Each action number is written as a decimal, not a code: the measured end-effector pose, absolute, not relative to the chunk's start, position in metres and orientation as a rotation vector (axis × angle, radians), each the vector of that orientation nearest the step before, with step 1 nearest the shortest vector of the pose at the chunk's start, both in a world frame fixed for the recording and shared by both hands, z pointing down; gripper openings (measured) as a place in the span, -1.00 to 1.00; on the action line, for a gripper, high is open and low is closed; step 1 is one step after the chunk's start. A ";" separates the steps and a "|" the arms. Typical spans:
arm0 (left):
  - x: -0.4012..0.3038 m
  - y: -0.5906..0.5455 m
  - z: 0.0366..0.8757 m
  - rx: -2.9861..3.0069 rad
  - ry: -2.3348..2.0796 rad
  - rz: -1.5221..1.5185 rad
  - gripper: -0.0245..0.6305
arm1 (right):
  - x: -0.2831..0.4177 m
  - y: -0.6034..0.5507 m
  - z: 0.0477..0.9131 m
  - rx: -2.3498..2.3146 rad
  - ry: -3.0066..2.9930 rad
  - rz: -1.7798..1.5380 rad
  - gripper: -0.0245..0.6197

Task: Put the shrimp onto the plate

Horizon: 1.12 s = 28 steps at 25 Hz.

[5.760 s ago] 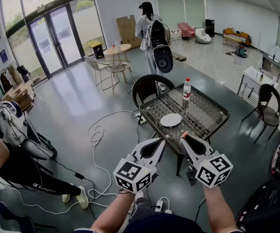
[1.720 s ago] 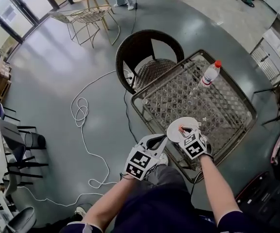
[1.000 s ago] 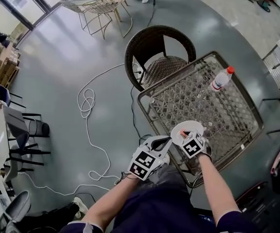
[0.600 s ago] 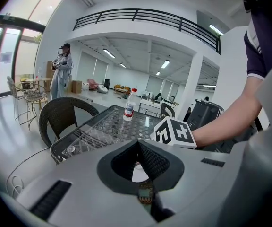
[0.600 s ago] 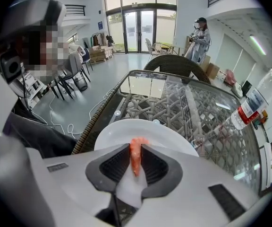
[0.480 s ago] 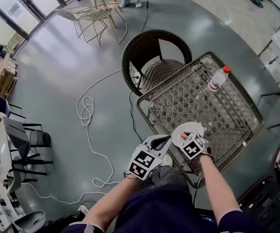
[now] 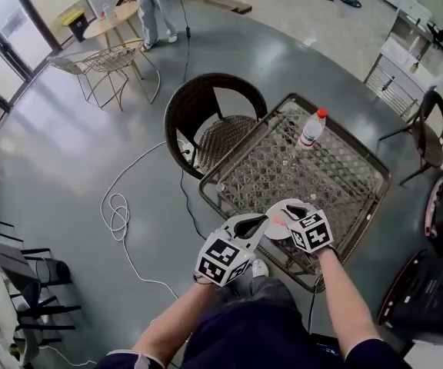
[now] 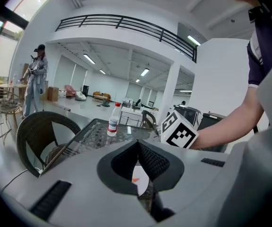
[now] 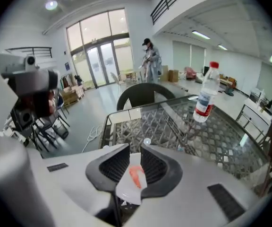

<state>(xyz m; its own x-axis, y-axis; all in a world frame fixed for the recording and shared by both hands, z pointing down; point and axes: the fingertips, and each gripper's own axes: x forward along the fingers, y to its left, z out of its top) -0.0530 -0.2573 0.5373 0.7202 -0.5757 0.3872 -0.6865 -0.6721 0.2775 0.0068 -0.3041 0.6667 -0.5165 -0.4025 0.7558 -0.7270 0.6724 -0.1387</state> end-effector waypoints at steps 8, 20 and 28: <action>-0.048 -0.269 0.491 2.622 -0.879 0.316 -0.90 | 0.007 -0.315 0.543 1.160 -2.427 0.526 -0.80; -0.043 -0.277 0.413 2.789 -0.816 0.171 -0.90 | -0.002 -0.300 0.410 1.375 -2.690 0.236 -0.91; -0.037 -0.268 0.375 2.867 -0.778 0.103 -0.90 | -0.012 -0.283 0.370 1.374 -2.789 0.121 -0.91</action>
<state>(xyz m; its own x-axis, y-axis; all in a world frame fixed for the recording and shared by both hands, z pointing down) -0.0373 -0.2683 0.3753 0.8617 -0.4952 0.1105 -0.5069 -0.8499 0.1442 -0.0117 -0.2830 0.3702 -0.6097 -0.7902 0.0616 -0.7926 0.6071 -0.0564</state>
